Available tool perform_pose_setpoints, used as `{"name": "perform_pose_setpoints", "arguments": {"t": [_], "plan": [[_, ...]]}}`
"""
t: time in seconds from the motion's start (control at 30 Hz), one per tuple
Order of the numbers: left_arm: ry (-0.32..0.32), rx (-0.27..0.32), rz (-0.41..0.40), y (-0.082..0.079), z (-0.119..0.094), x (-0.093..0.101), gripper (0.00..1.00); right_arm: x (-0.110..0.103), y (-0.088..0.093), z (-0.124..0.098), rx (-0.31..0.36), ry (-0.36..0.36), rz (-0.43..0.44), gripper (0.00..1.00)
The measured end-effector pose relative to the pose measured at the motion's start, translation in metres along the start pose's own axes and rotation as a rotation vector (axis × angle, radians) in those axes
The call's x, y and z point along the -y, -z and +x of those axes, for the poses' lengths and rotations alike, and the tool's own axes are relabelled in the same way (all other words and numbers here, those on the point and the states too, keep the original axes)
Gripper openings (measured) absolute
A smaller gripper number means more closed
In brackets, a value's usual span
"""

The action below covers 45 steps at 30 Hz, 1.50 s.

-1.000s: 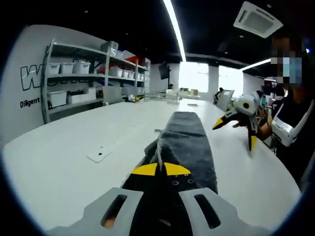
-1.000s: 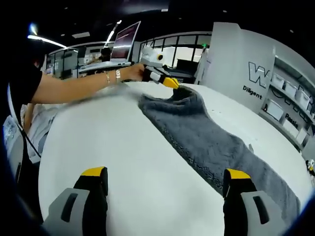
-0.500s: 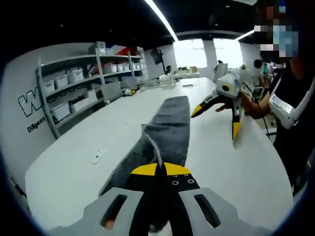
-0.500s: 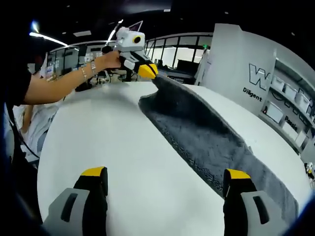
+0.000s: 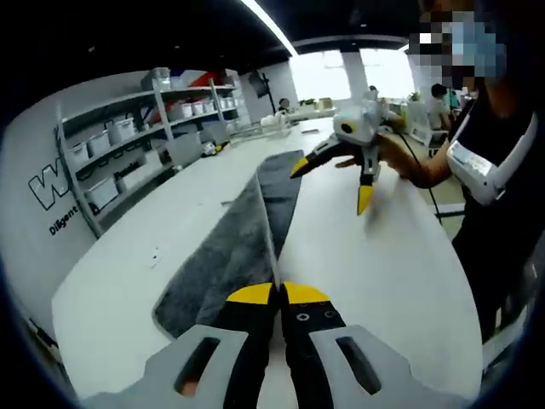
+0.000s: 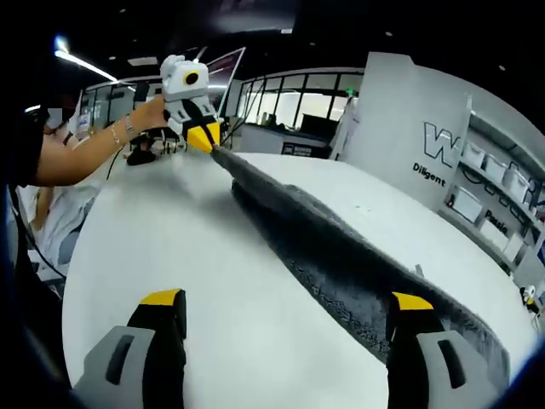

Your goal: Open the folded towel by lifting each exposed corner and separating the folded layers until the towel lies flat within the target outline without major curled edges

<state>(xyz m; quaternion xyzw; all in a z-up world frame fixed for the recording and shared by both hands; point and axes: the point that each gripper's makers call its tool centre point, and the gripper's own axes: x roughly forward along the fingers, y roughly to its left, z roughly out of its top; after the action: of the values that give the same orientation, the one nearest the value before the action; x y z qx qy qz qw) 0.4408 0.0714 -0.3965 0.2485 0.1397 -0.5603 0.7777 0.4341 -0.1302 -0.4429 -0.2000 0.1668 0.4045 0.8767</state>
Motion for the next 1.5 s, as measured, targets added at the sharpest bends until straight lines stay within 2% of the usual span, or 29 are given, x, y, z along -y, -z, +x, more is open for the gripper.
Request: {"name": "perform_pose_setpoints", "arguments": {"t": [0.1, 0.2, 0.43, 0.63, 0.73, 0.83, 0.87, 0.93, 0.97, 1.03, 1.27, 1.4, 1.43, 1.5], "plan": [[-0.004, -0.009, -0.008, 0.012, -0.004, 0.005, 0.03, 0.004, -0.001, -0.001, 0.013, 0.007, 0.006, 0.99], [0.002, 0.013, -0.044, 0.019, -0.005, 0.013, 0.03, 0.005, 0.0, -0.002, 0.007, 0.009, 0.008, 0.99], [-0.031, 0.017, -0.081, 0.039, -0.01, 0.022, 0.03, 0.004, 0.0, -0.001, 0.007, 0.003, 0.011, 0.99], [-0.07, 0.028, -0.14, 0.055, -0.01, 0.019, 0.03, 0.005, 0.001, -0.001, 0.003, 0.004, 0.013, 0.99], [-0.113, 0.004, -0.132, 0.065, -0.009, 0.014, 0.03, 0.005, 0.003, 0.001, -0.007, 0.0, 0.014, 0.99], [-0.116, 0.023, -0.144, 0.068, -0.005, 0.011, 0.03, 0.005, 0.004, 0.002, -0.007, -0.004, 0.02, 0.99], [-0.113, 0.015, -0.146, 0.071, -0.002, 0.012, 0.03, 0.005, 0.005, 0.002, -0.008, -0.005, 0.022, 0.99], [-0.137, -0.042, -0.131, 0.081, 0.002, 0.008, 0.03, 0.005, 0.006, 0.004, -0.014, -0.009, 0.027, 0.99], [-0.139, -0.044, -0.129, 0.082, 0.003, 0.008, 0.03, 0.005, 0.007, 0.004, -0.016, -0.009, 0.03, 0.99], [-0.115, -0.014, -0.169, 0.082, 0.01, 0.009, 0.03, 0.005, 0.008, 0.005, -0.021, -0.008, 0.033, 0.99], [-0.086, -0.023, -0.163, 0.084, 0.016, 0.016, 0.04, 0.005, 0.012, 0.007, -0.034, -0.013, 0.041, 0.99], [-0.053, -0.004, -0.184, 0.086, 0.017, 0.021, 0.15, 0.004, 0.011, 0.008, -0.032, -0.019, 0.043, 0.99], [-0.052, -0.004, -0.185, 0.087, 0.019, 0.022, 0.25, 0.003, 0.011, 0.008, -0.031, -0.021, 0.045, 0.99], [-0.087, 0.018, -0.126, 0.082, 0.02, 0.019, 0.44, 0.004, 0.013, 0.011, -0.033, -0.024, 0.054, 0.99]]}}
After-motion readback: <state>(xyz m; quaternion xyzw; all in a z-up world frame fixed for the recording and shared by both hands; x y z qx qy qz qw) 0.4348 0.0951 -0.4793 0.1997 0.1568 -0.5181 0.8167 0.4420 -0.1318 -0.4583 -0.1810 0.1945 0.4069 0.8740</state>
